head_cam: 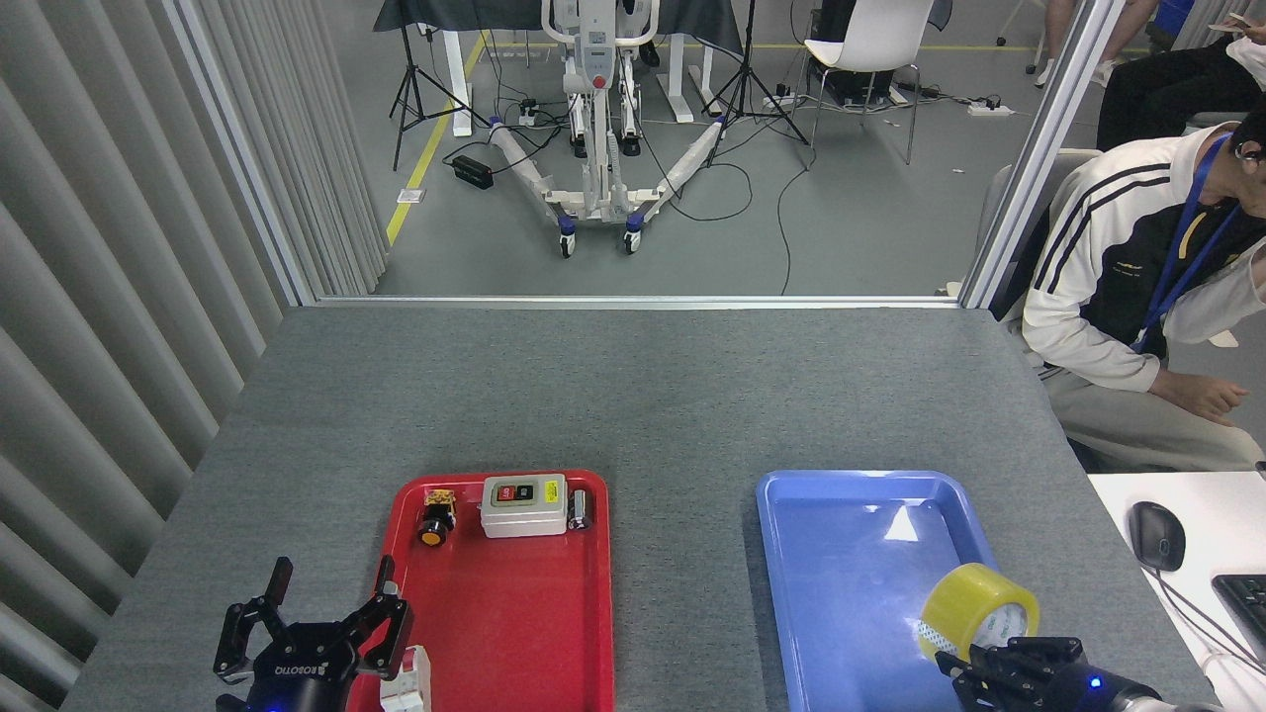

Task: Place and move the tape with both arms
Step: 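Lower the tape flat into the blue tray and open the right gripper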

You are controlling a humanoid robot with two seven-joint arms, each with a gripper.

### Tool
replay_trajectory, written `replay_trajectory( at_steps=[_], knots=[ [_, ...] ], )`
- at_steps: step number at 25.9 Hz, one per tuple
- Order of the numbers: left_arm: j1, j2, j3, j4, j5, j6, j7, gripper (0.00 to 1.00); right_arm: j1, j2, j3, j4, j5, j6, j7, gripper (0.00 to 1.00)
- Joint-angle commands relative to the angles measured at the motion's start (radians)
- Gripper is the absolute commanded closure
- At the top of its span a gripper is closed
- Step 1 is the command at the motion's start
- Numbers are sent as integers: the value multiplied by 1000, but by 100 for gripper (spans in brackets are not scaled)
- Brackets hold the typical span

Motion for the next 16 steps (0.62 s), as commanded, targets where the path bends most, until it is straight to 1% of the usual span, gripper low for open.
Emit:
replay_trajectory(
  at_steps=[1, 2, 3, 4, 5, 6, 7, 10, 12, 16],
  knots=[
    [3, 0, 1, 1, 0, -11, 5, 0, -19, 27, 9, 15, -21, 70, 30, 100],
    [3, 0, 1, -4, 0, -14, 12, 0, -27, 38, 21, 20, -21, 94, 28, 100],
    [3, 0, 1, -8, 0, -16, 14, 0, -39, 45, 34, 24, -18, 110, 24, 87],
    [3, 0, -1, -12, 0, -16, 15, 0, -50, 45, 41, 27, -17, 126, 22, 68],
    [3, 3, -1, -13, 0, -16, 15, 0, -53, 45, 44, 30, -17, 133, 19, 54],
    [3, 4, -1, -15, 0, -16, 17, 0, -53, 47, 46, 33, -18, 143, 13, 22],
    [5, 4, -1, -16, 0, -14, 17, 0, -53, 48, 46, 43, -23, 147, 2, 0],
    [5, -11, 1, -19, 0, -16, 28, 0, -54, 65, 54, 55, -26, 147, -65, 0],
    [5, -12, 1, -28, 0, -18, 43, 0, -53, 65, 55, 55, -26, 147, -102, 0],
    [5, -11, 1, -33, 0, -21, 57, 0, -53, 65, 58, 55, -26, 146, -119, 0]
  ],
)
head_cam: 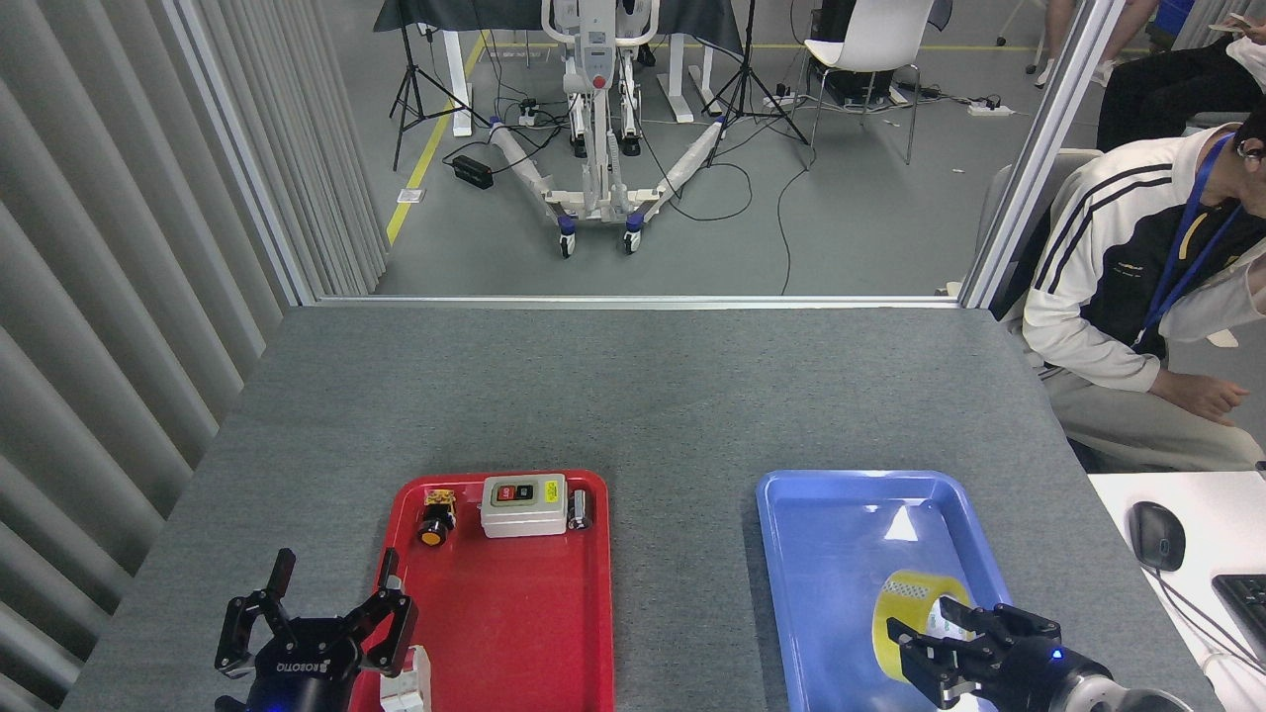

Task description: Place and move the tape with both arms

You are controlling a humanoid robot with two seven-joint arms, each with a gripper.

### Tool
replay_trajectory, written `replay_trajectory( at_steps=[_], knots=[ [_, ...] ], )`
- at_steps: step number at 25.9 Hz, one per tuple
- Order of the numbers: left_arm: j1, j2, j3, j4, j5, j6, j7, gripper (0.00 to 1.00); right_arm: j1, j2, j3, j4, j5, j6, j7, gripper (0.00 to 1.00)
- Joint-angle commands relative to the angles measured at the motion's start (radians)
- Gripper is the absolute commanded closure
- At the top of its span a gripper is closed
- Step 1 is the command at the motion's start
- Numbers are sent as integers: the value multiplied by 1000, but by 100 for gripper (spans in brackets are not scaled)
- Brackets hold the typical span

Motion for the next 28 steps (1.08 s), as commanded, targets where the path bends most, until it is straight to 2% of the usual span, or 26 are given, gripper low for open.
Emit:
replay_trajectory(
  at_steps=[1, 9, 11, 14, 16, 19, 23, 28],
  knots=[
    [0, -3, 0, -5, 0, -8, 9, 0, 2, 1, 3, 1, 0, -4, -26, 0],
    [-8, -4, 2, -7, 0, -15, 9, 0, 8, -5, 1, 1, 0, 2, -124, 0],
    [-8, -3, 2, -7, 0, -17, 9, 0, 17, -5, -13, 1, 0, 1, -196, 0],
    [-7, -3, 2, -7, 0, -17, 9, 0, 40, -11, -27, 3, 0, 22, -389, 0],
    [-3, -3, 0, -7, 0, -17, 9, 0, 69, -13, -46, 3, 0, 74, -509, 0],
    [-5, -4, 3, -7, 0, -32, 7, 0, 80, -26, -46, 3, 0, 180, -612, 0],
    [-5, -4, 5, -7, 0, -40, 4, 0, 82, -49, -37, 6, 0, 337, -650, 0],
    [-5, -3, 5, -8, 0, -42, 3, 0, 80, -69, -37, 6, -2, 426, -747, 0]
  ],
)
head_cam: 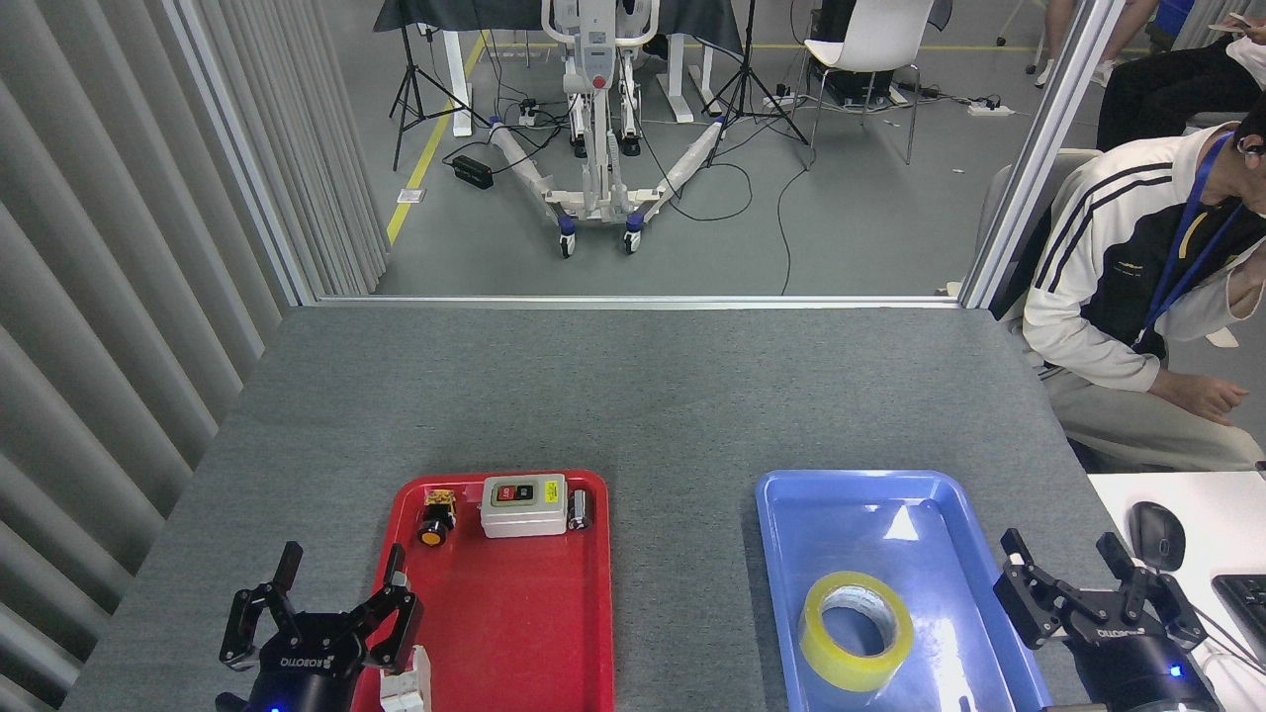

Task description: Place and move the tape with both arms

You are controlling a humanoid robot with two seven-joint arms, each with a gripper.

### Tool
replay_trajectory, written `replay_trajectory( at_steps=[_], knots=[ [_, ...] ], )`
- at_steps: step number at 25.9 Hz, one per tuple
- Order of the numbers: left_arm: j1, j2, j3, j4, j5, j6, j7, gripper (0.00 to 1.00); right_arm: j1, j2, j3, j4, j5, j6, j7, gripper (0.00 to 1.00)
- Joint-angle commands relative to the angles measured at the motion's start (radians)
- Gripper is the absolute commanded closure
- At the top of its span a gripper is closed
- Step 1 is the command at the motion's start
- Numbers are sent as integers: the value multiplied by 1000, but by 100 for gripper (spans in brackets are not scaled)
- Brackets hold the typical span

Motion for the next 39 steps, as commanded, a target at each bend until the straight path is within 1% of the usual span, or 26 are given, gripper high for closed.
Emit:
replay_trajectory(
  at_steps=[1, 5, 16, 22, 24, 26, 29, 32, 35, 39],
  knots=[
    [0, 1, 0, -1, 1, -2, -2, 0, -1, -16, 1, 0, -1, 69, -83, 0],
    [0, 1, -3, 0, 1, -2, -2, 0, -1, -29, 1, 0, -10, 98, -102, 0],
    [5, 1, -3, 0, 11, -3, -1, 0, 1, -29, 1, 9, -9, 95, -92, 0],
    [6, 2, -1, 0, 11, -3, 5, 0, 9, -14, -7, 15, 3, 89, -89, 0],
    [6, 2, -1, -1, 11, -6, 5, 0, 22, -23, 7, 17, 3, 86, -89, 0],
    [6, 2, -1, -1, 11, -13, 4, 0, 42, -31, 31, 28, 2, 54, -91, 0],
    [6, 1, 2, -1, 12, -16, -1, 0, 42, -35, 65, 29, 2, 35, -89, 0],
    [5, -1, 3, -1, 24, -14, -1, 0, 42, -36, 73, 26, 0, 34, -89, 0],
    [3, -16, 3, -1, 24, -13, -4, 0, 38, -35, 91, 26, 0, 23, -89, 0],
    [3, -15, 2, 0, 31, -16, -11, 0, 35, -35, 108, 23, 3, 18, -89, 0]
  ],
)
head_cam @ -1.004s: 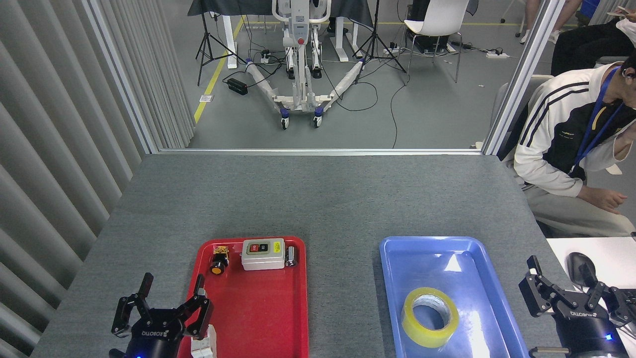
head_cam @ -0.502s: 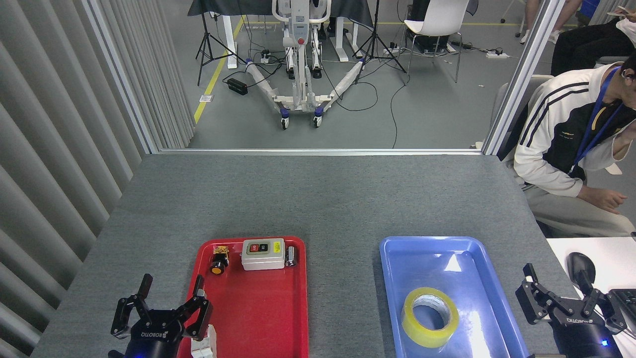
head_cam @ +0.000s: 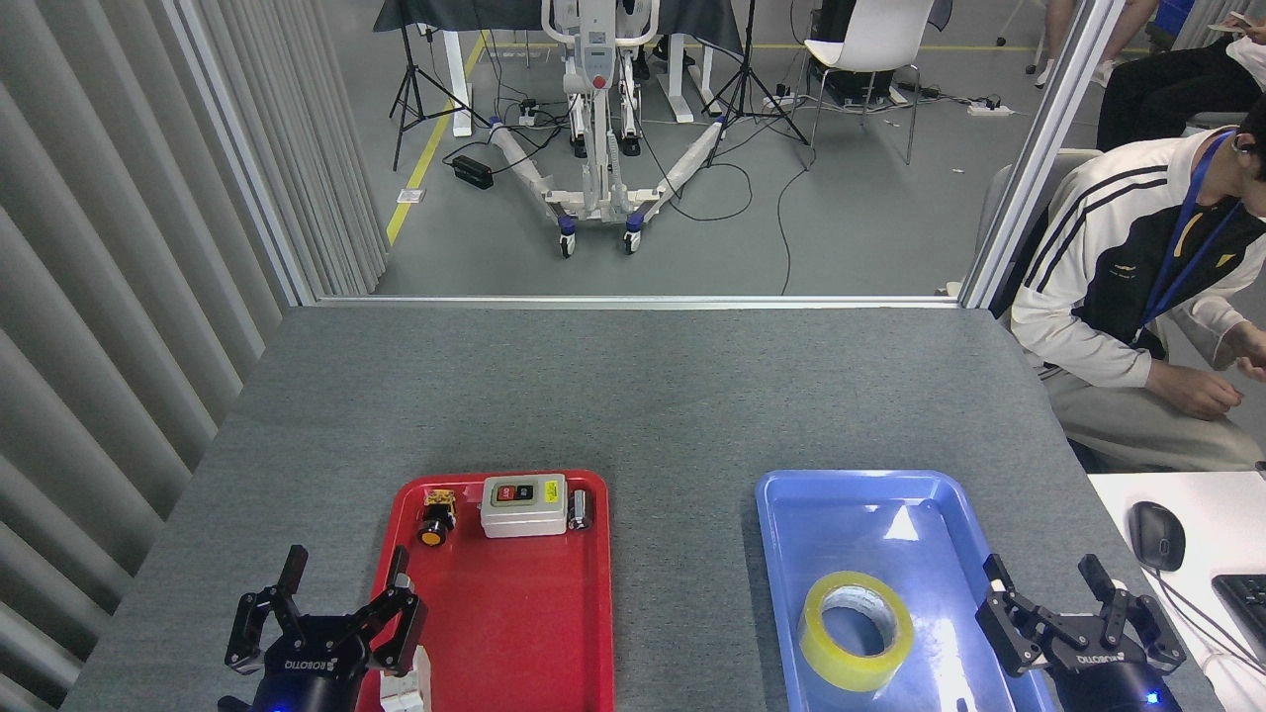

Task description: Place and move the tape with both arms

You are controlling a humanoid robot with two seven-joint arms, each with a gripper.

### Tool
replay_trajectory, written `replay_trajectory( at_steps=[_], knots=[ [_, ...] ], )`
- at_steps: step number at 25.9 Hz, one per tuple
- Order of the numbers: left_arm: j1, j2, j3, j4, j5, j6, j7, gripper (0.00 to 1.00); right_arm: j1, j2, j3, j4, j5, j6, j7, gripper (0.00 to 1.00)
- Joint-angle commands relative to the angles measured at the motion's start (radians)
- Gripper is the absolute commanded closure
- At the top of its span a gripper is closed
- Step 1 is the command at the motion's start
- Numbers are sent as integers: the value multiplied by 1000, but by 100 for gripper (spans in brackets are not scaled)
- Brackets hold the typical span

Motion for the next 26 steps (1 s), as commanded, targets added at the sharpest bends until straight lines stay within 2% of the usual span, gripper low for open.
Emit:
replay_trajectory(
  at_steps=[1, 7, 11, 17, 21, 26],
  knots=[
    [0, 0, -1, 1, 5, 0, -5, 0, -2, 1, 11, -4, 2, -4, 0, 0],
    [0, -1, -1, 1, 6, -11, -7, 0, -4, 7, 11, -16, 8, -5, -2, 0],
    [-2, -1, 1, 1, 5, -14, -9, 0, -2, 30, 10, -29, 71, 1, -2, 0],
    [0, 2, -1, 1, 6, -22, -9, 0, -1, 44, 11, -32, 80, 1, -2, 0],
    [0, 2, -1, 1, 6, -25, -9, 0, -1, 69, 11, -33, 126, 3, -3, 0],
    [1, 0, 1, 3, 6, -25, -9, 0, -1, 98, 14, -41, 140, 3, -5, 0]
  ],
)
